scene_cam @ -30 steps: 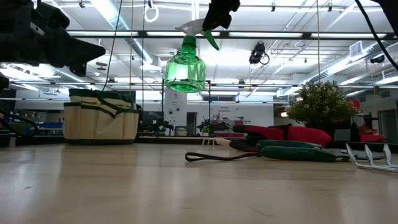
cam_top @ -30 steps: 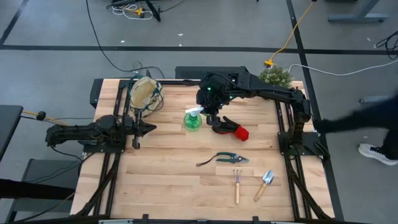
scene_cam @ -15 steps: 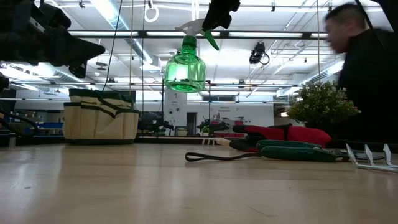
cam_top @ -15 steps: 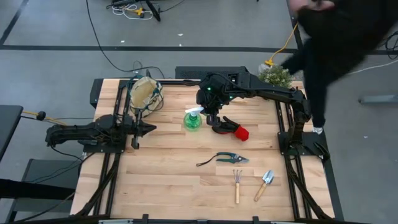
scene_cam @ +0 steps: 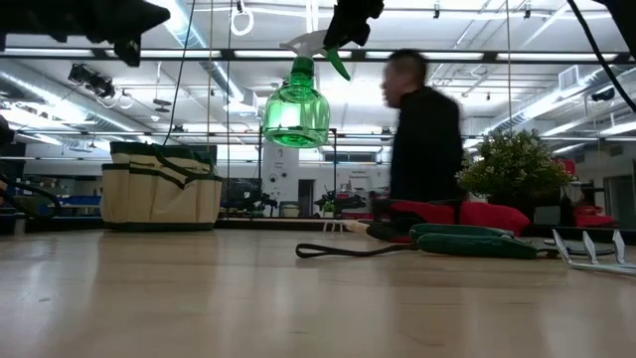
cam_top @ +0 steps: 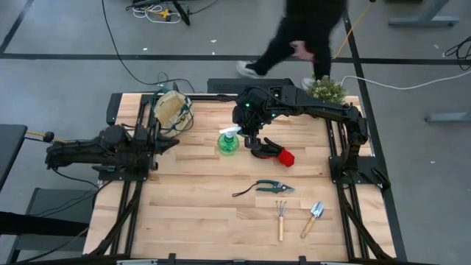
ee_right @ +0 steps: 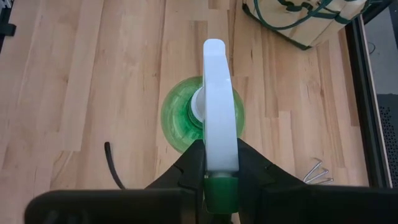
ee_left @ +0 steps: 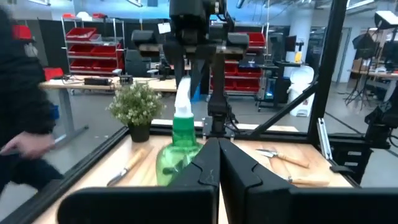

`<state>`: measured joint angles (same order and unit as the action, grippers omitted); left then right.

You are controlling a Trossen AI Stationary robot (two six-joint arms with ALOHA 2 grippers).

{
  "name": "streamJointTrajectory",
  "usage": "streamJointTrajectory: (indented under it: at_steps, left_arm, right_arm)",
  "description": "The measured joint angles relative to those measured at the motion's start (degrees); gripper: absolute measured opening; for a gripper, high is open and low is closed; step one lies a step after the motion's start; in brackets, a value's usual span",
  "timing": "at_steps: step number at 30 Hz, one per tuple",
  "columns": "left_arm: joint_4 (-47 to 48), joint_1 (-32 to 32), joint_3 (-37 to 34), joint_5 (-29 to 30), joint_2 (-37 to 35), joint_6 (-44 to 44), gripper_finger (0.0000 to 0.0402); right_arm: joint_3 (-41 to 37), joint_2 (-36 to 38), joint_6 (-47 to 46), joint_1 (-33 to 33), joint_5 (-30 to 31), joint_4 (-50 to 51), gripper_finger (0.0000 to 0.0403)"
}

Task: Pick & Place Garden tools in Gardening bag
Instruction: Put the green spray bottle into the gardening bag

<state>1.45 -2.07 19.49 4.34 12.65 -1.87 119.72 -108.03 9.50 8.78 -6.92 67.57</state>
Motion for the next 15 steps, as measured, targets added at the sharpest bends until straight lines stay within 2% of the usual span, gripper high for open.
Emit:
streamJointTrajectory:
  at_steps: [7, 15]
  left_arm:
    - [0.1, 0.0, 6.2, 0.1, 9.6, 0.0, 0.0008]
    - [-1.5, 0.0, 9.6, 0.1, 18.5, 0.0, 0.0012]
  right_arm:
    - [0.0, 0.0, 0.0, 0.0, 0.0, 0.0, 0.0055]
    - [0.0, 0.0, 0.0, 0.0, 0.0, 0.0, 0.0055]
